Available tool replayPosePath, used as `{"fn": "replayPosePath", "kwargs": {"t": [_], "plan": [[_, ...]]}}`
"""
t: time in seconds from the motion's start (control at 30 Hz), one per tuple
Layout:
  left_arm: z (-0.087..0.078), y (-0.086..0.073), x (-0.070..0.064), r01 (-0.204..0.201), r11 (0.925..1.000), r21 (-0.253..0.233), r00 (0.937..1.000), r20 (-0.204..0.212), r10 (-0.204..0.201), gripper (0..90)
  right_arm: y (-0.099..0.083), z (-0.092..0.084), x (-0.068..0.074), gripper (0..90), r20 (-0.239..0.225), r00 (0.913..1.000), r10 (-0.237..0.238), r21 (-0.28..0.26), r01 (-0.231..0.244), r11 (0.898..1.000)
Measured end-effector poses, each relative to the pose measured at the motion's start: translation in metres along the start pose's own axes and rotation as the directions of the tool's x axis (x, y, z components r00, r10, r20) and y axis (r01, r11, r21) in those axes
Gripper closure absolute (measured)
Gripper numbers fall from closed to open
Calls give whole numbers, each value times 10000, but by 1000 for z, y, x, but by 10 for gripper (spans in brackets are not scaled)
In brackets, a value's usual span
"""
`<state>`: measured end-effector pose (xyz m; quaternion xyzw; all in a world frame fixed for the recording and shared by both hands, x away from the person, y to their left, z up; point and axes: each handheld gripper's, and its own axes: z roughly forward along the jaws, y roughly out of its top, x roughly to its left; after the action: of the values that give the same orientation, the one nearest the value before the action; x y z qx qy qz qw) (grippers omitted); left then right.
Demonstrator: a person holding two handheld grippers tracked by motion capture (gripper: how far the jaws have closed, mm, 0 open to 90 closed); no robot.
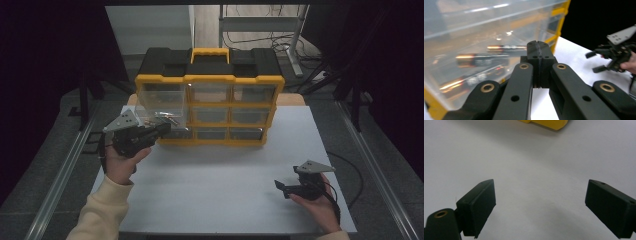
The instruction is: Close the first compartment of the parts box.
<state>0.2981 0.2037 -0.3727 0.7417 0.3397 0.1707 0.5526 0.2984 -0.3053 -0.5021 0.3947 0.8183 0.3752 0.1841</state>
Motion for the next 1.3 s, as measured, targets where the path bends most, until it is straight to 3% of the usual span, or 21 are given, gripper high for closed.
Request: {"fn": "replayPosePath", "kwargs": {"t": [0.17,0.3,0.67,0.97,1.3], "plan": [[4,0,4,41,9999,-125,9999,140,-39,900,0,0,0,100,1,10000,-17,14,17,10000],[5,2,2,-146,9998,-159,9999,-38,146,900,0,0,1,100,-5,10000,-12,17,12,10000],[11,6,9,-132,9993,-338,9996,-264,123,900,0,0,0,100,8,10000,-13,14,13,10000],[19,8,19,161,9994,-299,9993,-334,-170,900,0,1,0,100,-22,10000,63,12,-63,10000],[22,12,26,180,9995,-256,9983,-541,-194,900,0,0,0,100,-27,10000,23,-26,-23,10000]]}}
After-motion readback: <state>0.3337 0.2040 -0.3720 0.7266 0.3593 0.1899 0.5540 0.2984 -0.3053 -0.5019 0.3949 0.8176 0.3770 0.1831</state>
